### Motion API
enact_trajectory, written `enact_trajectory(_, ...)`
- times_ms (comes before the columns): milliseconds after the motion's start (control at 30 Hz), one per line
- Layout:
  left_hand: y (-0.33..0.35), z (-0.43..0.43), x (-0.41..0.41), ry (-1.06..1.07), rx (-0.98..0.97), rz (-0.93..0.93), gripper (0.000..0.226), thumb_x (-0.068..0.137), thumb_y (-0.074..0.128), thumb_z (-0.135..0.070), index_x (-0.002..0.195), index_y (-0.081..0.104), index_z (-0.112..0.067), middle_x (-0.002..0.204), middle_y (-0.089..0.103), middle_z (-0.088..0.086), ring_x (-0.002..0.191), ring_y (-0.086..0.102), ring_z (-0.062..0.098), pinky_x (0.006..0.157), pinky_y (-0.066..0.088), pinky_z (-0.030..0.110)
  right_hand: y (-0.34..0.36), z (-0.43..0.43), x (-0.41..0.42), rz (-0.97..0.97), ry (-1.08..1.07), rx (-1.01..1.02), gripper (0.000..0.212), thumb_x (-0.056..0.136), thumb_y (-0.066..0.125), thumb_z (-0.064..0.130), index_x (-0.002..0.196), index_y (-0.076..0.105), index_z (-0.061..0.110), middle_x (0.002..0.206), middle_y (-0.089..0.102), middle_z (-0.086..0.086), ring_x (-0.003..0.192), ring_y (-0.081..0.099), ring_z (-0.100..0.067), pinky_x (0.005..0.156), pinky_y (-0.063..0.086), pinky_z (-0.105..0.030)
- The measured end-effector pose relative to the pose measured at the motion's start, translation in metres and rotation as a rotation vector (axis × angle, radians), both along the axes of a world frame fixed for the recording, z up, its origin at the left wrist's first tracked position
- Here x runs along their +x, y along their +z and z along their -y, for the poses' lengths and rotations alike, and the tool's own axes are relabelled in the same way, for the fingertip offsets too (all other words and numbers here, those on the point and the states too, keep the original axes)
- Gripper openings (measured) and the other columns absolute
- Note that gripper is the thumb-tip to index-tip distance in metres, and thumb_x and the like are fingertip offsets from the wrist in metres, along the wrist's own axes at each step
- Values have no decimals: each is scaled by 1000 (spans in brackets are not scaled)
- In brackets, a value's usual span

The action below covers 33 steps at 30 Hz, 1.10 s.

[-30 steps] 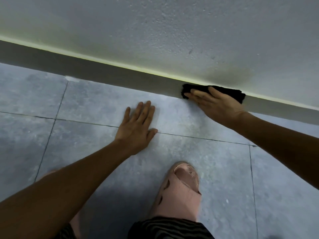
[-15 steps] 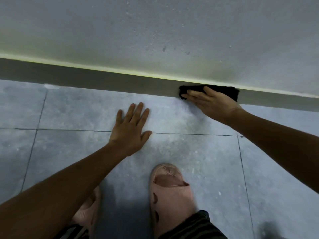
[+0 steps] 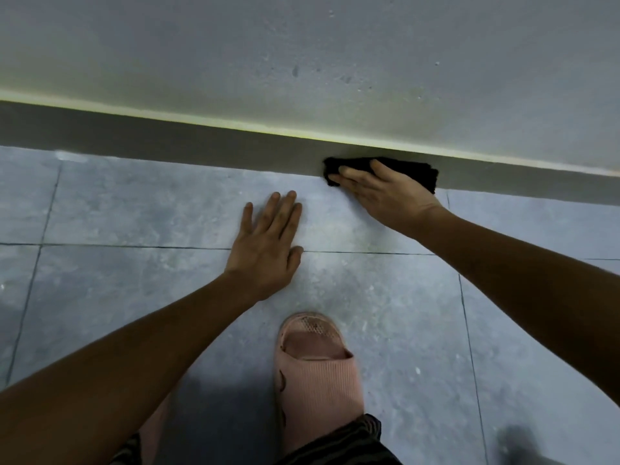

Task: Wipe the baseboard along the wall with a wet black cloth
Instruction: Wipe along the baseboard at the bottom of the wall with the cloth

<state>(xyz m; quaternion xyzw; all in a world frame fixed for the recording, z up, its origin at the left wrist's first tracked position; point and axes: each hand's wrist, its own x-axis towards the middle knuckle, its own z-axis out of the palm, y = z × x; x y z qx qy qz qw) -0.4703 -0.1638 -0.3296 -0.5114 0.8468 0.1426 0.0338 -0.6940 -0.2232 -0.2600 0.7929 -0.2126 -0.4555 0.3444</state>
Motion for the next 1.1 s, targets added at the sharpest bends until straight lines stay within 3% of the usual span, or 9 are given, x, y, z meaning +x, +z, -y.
enact_trajectory(200, -1, 8, -23, -60, 72, 7, 68, 97, 19, -46, 148, -11, -13, 157, -18, 6, 144, -18, 23, 115, -10, 50, 16, -6, -39, -66, 78, -39, 65, 101, 32, 17, 148, -9, 0, 157, -18, -12, 145, -10, -28, 116, 14, -41)
enact_trajectory(300, 1, 8, -26, -46, 82, 16, 68, 96, 19, -47, 148, -11, -15, 158, -17, 5, 144, -18, 23, 115, -9, 52, 23, 2, -41, 24, 132, -84, 64, 101, 31, 23, 144, -12, 3, 149, -24, -9, 146, -5, -24, 116, 16, -37)
enact_trajectory(433, 9, 5, -29, -24, 131, 56, 68, 97, 20, -46, 148, -12, -16, 158, -19, 4, 144, -18, 22, 115, -6, 53, 20, 4, -17, 95, 89, -52, 62, 102, 28, 23, 141, -17, 4, 157, -16, -6, 146, -7, -23, 116, 12, -38)
enact_trajectory(633, 10, 6, -27, -34, 130, 89, 69, 96, 21, -47, 148, -13, -16, 157, -20, 5, 144, -18, 24, 114, -4, 54, 6, 2, -22, 32, 98, 17, 62, 101, 31, 14, 149, -7, 2, 159, -12, -9, 146, -7, -24, 115, 15, -37)
enact_trajectory(767, 11, 0, -40, 31, 147, 61, 70, 95, 24, -39, 148, -14, -12, 156, -22, 8, 143, -21, 26, 116, -6, 51, 12, -9, -55, -24, 53, 18, 64, 102, 29, 14, 143, -18, -3, 158, -16, -10, 145, -10, -26, 116, 15, -39)
enact_trajectory(1000, 3, 4, -45, -62, 45, 11, 67, 96, 22, -44, 148, -11, -17, 157, -19, 6, 144, -17, 26, 113, -8, 51, 27, -13, -60, 134, 11, -40, 65, 102, 29, 20, 140, -20, 0, 157, -20, -9, 146, -10, -25, 116, 15, -39)
enact_trajectory(1100, 0, 11, -51, -108, 41, 27, 65, 96, 18, -46, 149, -8, -18, 158, -15, 5, 145, -15, 26, 113, -7, 53, 17, -1, -51, 227, 39, -14, 65, 101, 31, 22, 146, -13, 4, 159, -11, -4, 147, -4, -21, 115, 17, -36)
